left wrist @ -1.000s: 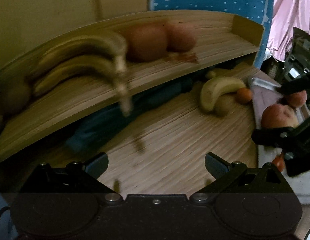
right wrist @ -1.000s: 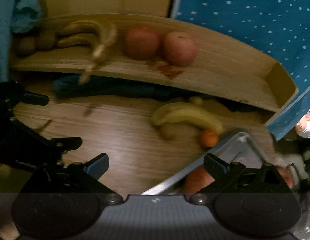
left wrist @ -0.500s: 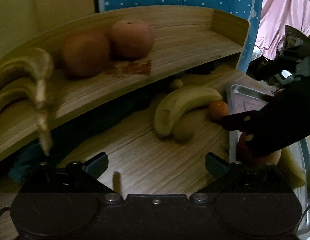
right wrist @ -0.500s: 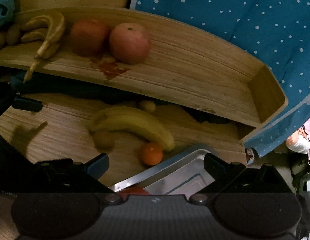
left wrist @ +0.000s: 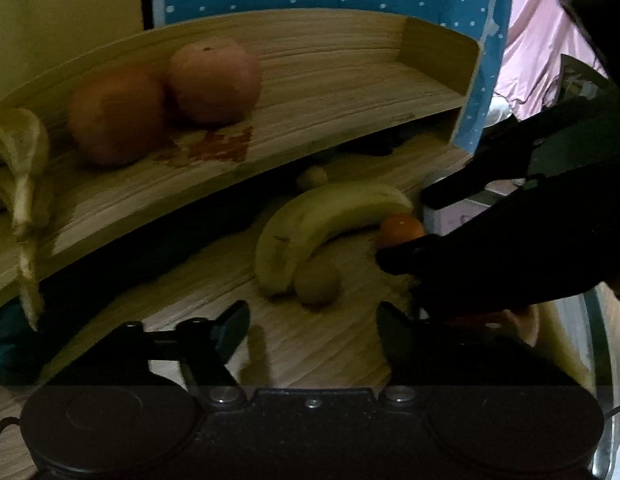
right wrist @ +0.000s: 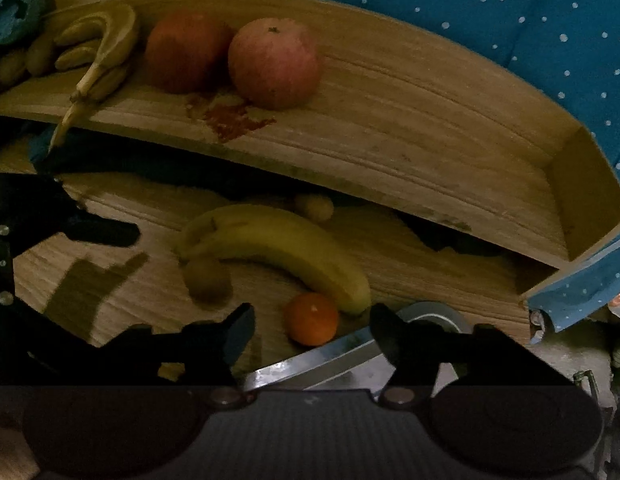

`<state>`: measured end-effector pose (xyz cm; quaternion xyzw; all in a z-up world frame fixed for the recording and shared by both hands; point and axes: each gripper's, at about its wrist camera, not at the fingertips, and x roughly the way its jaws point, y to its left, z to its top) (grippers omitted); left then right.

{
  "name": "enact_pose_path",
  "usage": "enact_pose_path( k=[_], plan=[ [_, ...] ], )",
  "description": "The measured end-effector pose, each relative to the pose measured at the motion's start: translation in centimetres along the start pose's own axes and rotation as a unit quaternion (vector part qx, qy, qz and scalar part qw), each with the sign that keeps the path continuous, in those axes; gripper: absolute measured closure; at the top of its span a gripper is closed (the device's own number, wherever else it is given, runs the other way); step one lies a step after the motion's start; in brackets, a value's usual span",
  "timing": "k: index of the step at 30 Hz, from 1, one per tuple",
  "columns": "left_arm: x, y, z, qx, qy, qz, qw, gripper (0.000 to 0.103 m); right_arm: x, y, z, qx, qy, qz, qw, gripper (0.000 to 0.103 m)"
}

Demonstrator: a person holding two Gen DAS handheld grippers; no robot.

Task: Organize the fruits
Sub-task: 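Grasp a mandarin orange with the right tool while the left tool grasps a small brown kiwi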

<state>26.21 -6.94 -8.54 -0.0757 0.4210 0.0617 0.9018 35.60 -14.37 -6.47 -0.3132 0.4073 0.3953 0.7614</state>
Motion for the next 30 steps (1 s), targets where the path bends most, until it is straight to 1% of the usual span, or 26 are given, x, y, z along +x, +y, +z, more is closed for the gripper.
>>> enact_pose_path(
  k=[1, 3, 8, 10, 14, 18, 21, 22, 24, 26, 28, 30],
  plan=[
    [0.0, -0.2, 0.0, 0.002, 0.000, -0.004, 1.0000, 0.041, 0.1, 0.0, 0.0, 0.000, 0.001, 0.002, 1.000, 0.043],
    [0.2, -0.5, 0.0, 0.005, 0.003, -0.008, 0.9999, 0.044, 0.2, -0.1, -0.1, 0.000, 0.002, 0.005, 1.000, 0.044],
    [0.7, -0.7, 0.3, 0.007, 0.002, -0.009, 0.9999, 0.050, 0.6, -0.3, -0.2, 0.004, 0.006, 0.010, 1.000, 0.051],
    [0.9, -0.6, 0.5, 0.005, 0.002, -0.006, 1.0000, 0.054, 0.7, -0.3, -0.1, 0.007, 0.006, 0.014, 1.000, 0.054],
    [1.5, -0.5, 0.9, 0.001, 0.004, 0.002, 1.0000, 0.056, 0.9, -0.5, -0.1, 0.013, 0.007, 0.017, 1.000, 0.059],
    [1.7, -0.4, 1.1, 0.001, 0.004, 0.007, 1.0000, 0.059, 1.0, -0.8, 0.0, 0.021, 0.006, 0.021, 1.000, 0.063],
    [1.7, -0.3, 1.1, 0.001, 0.004, 0.012, 0.9999, 0.064, 1.2, -0.9, 0.0, 0.023, 0.007, 0.022, 0.999, 0.066],
    [1.7, -0.2, 1.1, 0.001, 0.004, 0.014, 0.9999, 0.067, 1.2, -0.9, 0.0, 0.024, 0.007, 0.022, 0.999, 0.066],
    [1.7, -0.1, 1.1, -0.001, 0.004, 0.017, 0.9998, 0.071, 1.3, -0.9, 0.1, 0.026, 0.006, 0.024, 0.999, 0.067],
    [1.7, 0.0, 1.1, -0.002, 0.004, 0.015, 0.9999, 0.072, 1.3, -0.8, 0.2, 0.027, 0.006, 0.026, 0.999, 0.068],
    [1.7, -0.1, 1.1, -0.001, 0.005, 0.013, 0.9999, 0.075, 1.2, -0.8, 0.1, 0.027, 0.005, 0.027, 0.999, 0.068],
    [1.6, 0.0, 1.0, -0.001, 0.006, 0.012, 0.9999, 0.076, 1.3, -0.9, 0.0, 0.029, 0.004, 0.028, 0.999, 0.068]
  ],
)
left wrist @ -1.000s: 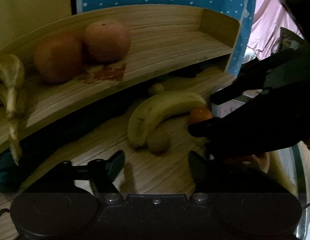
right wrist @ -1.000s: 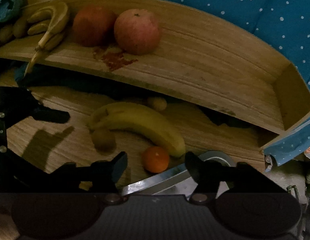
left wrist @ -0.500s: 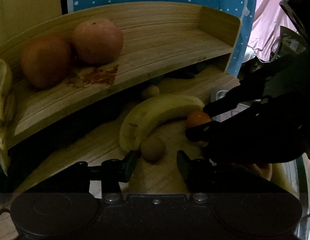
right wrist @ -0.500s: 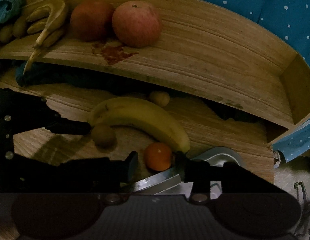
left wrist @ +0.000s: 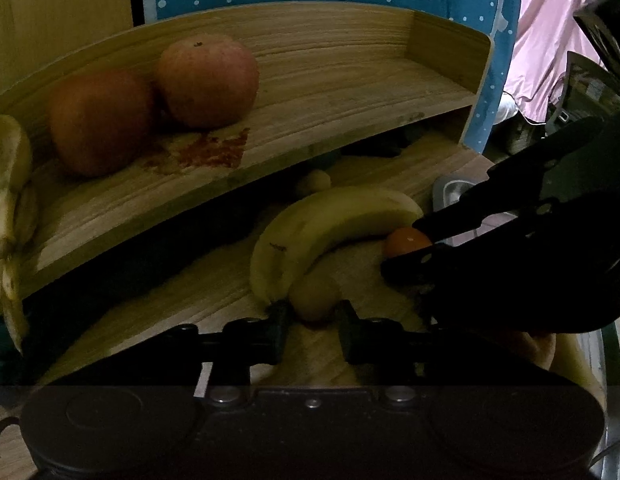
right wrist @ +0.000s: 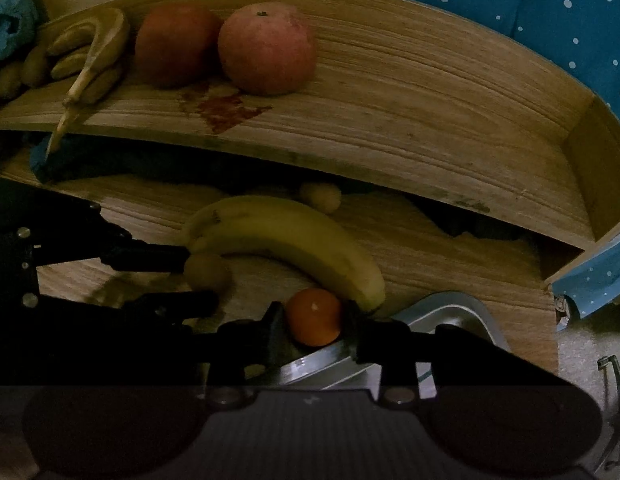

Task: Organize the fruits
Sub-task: 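Grasp a mandarin orange with the right tool while the left tool grasps a small brown kiwi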

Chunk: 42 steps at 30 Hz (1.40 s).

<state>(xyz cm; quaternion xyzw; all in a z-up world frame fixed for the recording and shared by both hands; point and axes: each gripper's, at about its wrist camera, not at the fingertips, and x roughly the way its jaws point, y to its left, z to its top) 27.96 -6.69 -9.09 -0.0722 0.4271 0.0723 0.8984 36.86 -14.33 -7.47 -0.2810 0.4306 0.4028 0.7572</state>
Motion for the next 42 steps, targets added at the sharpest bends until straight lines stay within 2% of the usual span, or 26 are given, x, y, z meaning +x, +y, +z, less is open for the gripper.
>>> enact_pose_path(
  k=[9, 20, 28, 42],
  plan=[
    [-0.3, 0.4, -0.2, 0.003, 0.003, -0.007, 1.0000, 0.076, -0.8, 0.4, -0.4, 0.008, -0.005, 0.000, 1.000, 0.068],
    [0.3, 0.1, 0.3, -0.009, 0.002, 0.009, 0.9999, 0.072, -0.8, -0.2, -0.5, 0.024, -0.011, -0.003, 1.000, 0.068],
    [0.6, 0.4, 0.5, -0.013, -0.002, 0.012, 0.9998, 0.074, -1.4, -0.3, -0.7, 0.031, -0.016, -0.003, 0.999, 0.068],
    [-1.8, 1.4, -0.9, 0.000, -0.009, 0.003, 1.0000, 0.075, -2.5, 1.3, -1.1, 0.050, -0.019, -0.013, 0.998, 0.068]
  ],
)
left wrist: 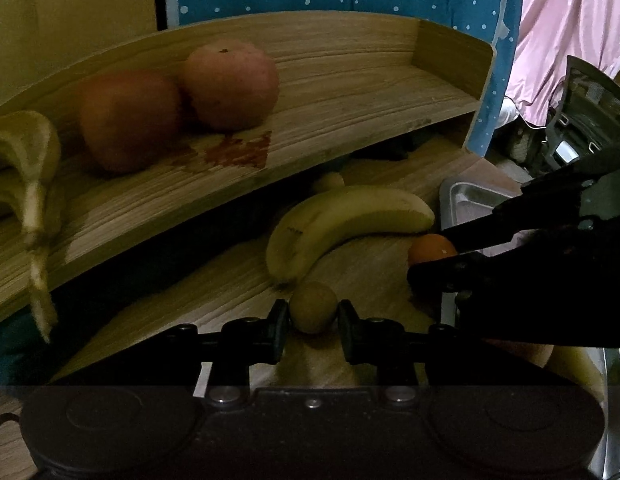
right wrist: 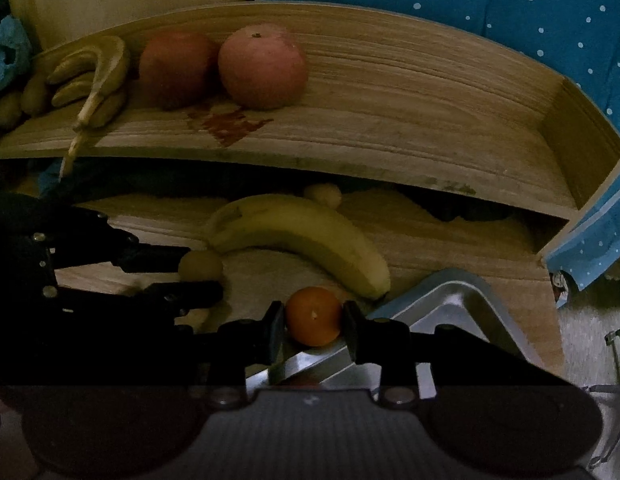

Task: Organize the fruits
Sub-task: 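Grasp a mandarin orange with the right tool while the left tool grasps a small brown kiwi, then carry the orange and kiwi over the steel tray with both tools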

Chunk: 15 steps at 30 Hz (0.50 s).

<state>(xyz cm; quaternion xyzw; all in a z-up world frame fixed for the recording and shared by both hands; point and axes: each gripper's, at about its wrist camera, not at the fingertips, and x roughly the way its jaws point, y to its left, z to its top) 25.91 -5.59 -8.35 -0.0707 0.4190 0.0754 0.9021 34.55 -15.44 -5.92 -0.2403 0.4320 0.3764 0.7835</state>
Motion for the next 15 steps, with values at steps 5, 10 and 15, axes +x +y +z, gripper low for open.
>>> enact_pose_path(
  k=[5, 10, 15],
  plan=[
    [-1.3, 0.7, -0.6, 0.006, -0.005, -0.005, 1.0000, 0.075, -1.0, 1.1, -0.5, 0.010, -0.003, -0.008, 1.000, 0.068],
    [-2.7, 1.0, -0.9, 0.020, -0.013, -0.015, 0.9996, 0.075, -2.3, 2.3, -0.9, 0.027, -0.015, -0.020, 0.999, 0.068],
    [-4.0, 0.5, -0.9, 0.046, -0.028, -0.036, 0.9979, 0.075, -4.3, 2.9, -1.6, 0.054, -0.040, -0.042, 0.997, 0.068]
  ],
)
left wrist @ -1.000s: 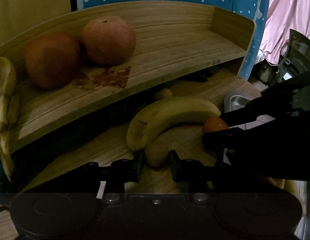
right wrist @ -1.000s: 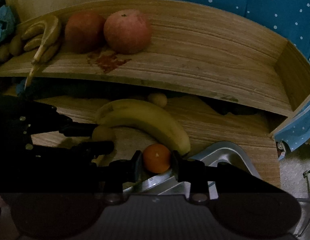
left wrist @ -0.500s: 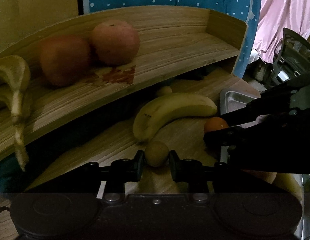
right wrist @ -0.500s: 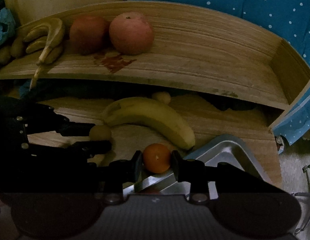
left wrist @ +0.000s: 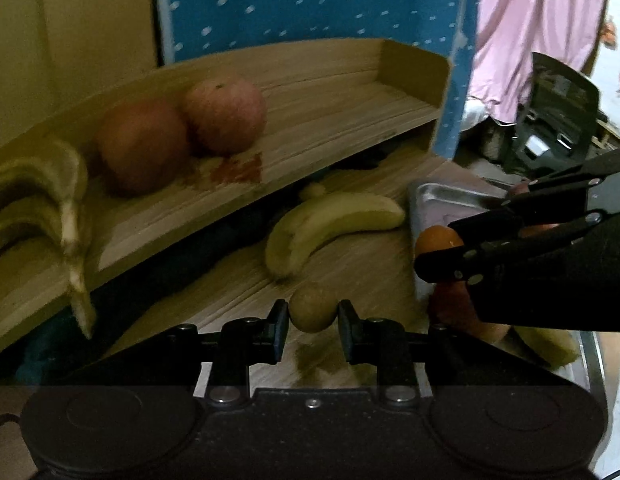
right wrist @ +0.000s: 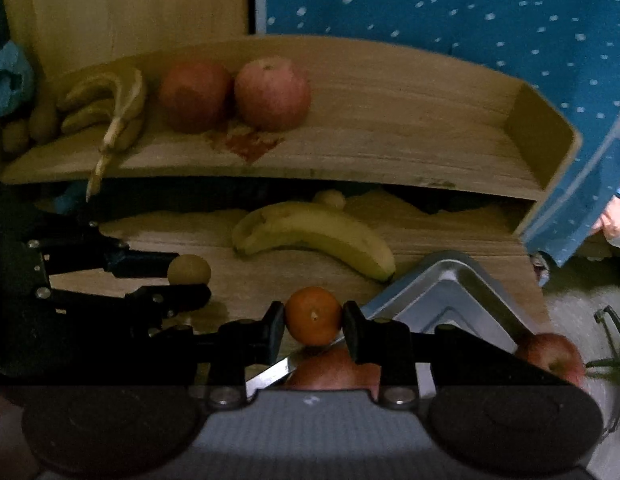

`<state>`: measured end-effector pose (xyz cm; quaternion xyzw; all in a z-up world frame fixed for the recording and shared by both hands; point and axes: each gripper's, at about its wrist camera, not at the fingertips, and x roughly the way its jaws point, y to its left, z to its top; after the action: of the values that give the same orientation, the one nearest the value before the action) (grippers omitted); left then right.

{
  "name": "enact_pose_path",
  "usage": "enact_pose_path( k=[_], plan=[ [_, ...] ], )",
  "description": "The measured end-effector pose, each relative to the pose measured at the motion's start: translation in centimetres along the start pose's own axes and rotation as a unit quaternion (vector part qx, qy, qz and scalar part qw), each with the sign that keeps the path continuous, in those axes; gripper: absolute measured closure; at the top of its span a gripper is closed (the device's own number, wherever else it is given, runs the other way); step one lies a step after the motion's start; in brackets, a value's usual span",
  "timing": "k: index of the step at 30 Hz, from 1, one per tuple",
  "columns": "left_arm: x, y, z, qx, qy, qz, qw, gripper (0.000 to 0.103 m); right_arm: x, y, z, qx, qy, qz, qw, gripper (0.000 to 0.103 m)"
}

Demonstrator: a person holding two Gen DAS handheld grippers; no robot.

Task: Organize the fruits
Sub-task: 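Carry the orange and kiwi over the steel tray with both tools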

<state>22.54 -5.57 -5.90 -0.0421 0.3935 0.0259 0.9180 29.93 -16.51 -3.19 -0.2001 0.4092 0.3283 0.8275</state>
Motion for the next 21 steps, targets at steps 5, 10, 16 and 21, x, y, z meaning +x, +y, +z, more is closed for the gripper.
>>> enact_pose_path(
  k=[5, 10, 16, 21],
  plan=[
    [0.2, -1.9, 1.0, 0.026, -0.015, -0.030, 0.9991, 0.075, -2.1, -0.5, -0.9, 0.027, -0.021, -0.033, 0.999, 0.068],
    [0.9, -4.6, 2.4, 0.053, -0.033, -0.064, 0.9960, 0.075, -4.5, -2.4, -2.8, 0.066, -0.038, -0.081, 0.994, 0.068],
    [2.3, -7.3, 4.2, 0.079, -0.046, -0.090, 0.9918, 0.074, -6.0, -5.4, -5.3, 0.105, -0.036, -0.124, 0.986, 0.068],
    [4.0, -8.7, 5.1, 0.089, -0.037, -0.093, 0.9910, 0.074, -6.0, -6.8, -6.6, 0.121, -0.022, -0.133, 0.984, 0.068]
  ],
)
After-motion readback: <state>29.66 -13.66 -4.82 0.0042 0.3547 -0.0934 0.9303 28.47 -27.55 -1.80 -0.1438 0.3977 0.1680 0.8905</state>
